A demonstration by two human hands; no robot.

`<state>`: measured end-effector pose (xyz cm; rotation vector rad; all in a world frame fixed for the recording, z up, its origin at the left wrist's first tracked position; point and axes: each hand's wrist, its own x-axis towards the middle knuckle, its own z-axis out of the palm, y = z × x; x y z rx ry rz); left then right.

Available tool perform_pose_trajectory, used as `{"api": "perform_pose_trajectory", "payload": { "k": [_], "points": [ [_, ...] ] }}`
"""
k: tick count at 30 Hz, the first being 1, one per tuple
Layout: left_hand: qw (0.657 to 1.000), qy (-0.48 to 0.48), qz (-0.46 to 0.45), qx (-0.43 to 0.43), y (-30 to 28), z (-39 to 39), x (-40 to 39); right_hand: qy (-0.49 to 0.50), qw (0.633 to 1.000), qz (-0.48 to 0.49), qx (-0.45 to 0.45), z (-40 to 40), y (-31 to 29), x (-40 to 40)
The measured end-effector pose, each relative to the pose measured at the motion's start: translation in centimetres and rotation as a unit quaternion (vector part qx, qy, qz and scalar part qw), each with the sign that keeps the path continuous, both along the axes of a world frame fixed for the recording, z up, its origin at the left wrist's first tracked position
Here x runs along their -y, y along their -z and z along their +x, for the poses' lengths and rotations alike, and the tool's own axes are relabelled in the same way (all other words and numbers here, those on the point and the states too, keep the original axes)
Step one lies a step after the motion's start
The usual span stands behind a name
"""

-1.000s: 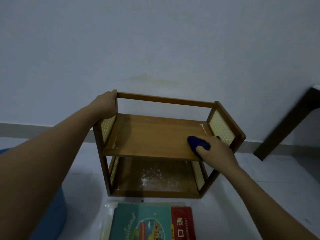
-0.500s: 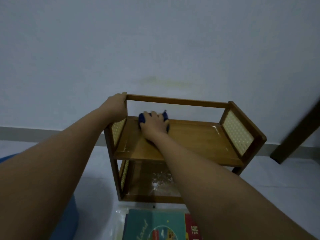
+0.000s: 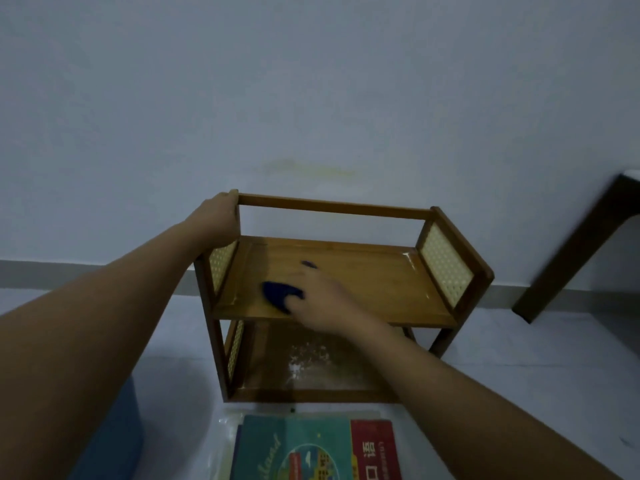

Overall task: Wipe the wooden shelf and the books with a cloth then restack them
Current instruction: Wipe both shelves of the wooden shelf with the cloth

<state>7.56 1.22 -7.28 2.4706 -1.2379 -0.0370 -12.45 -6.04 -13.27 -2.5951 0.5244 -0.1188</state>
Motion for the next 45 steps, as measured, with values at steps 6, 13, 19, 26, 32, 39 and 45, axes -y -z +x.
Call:
{"api": "perform_pose_trajectory", "payload": {
  "k": [6,13,19,26,32,39,45],
  "points": [
    [1.000,-0.010,0.011,0.018,0.0,0.0,0.3,0.223,0.971,-0.061,0.058,-12.2,0.5,7.1],
    [1.000,-0.013,0.012,0.021,0.1,-0.2,0.4,0.073,0.994,-0.081,0.015,2.4,0.1,-6.0],
    [0.999,-0.008,0.016,0.030,-0.1,0.0,0.3,0.057,0.997,-0.022,0.038,0.5,0.8,-2.0],
    [0.999,-0.004,0.025,0.035,-0.2,-0.5,0.4,0.409,0.908,-0.089,-0.001,-6.2,1.9,9.9],
    [0.999,-0.005,0.033,0.035,0.1,0.0,0.5,0.250,0.967,-0.040,-0.009,9.4,1.4,0.9],
    [1.000,-0.002,0.015,0.021,-0.2,-0.1,0.3,0.237,0.964,-0.120,-0.012,6.5,0.6,4.9],
    [1.000,-0.002,0.003,0.009,-0.3,-0.7,0.6,0.468,0.873,-0.120,-0.061,-1.8,1.4,11.8]
  ]
}}
